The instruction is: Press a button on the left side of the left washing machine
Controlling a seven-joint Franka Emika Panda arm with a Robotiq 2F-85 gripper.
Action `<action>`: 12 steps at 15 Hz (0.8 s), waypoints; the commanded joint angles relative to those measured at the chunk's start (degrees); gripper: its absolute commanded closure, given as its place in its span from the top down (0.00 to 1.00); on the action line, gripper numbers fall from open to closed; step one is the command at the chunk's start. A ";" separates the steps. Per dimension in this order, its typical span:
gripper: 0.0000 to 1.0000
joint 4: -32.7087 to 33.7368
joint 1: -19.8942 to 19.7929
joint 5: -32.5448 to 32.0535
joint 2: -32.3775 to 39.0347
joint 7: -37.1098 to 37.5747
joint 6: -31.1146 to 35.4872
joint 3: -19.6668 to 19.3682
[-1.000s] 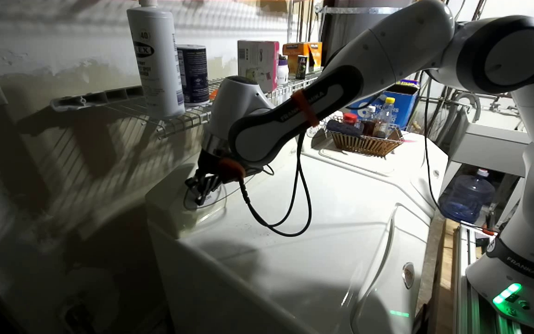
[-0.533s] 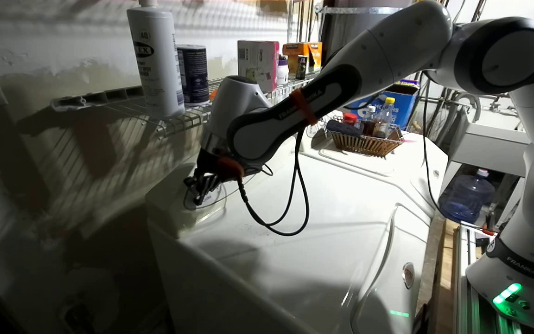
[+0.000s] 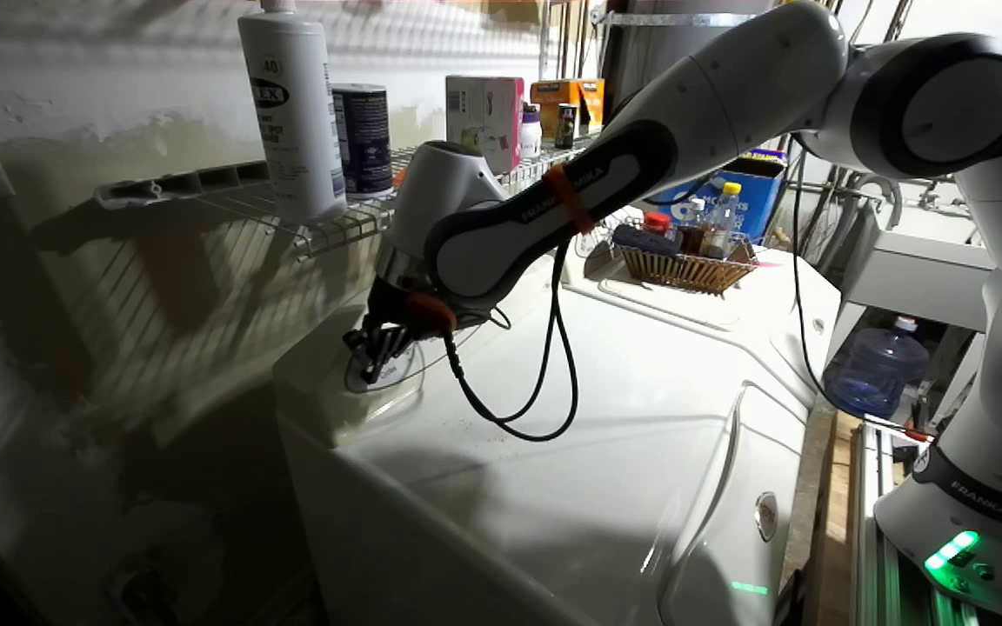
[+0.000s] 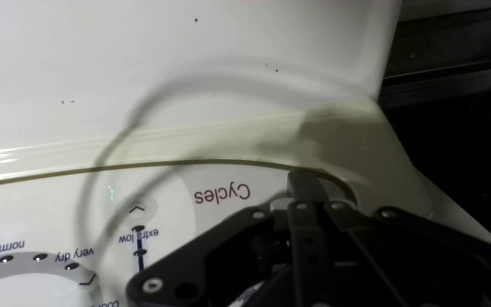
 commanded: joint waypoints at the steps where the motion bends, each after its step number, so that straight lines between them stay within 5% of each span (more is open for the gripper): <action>1: 0.00 2.28 -0.16 0.78 1.61 -0.88 -0.19 0.08; 12: 0.00 2.69 2.71 -3.79 2.72 0.24 3.17 -4.11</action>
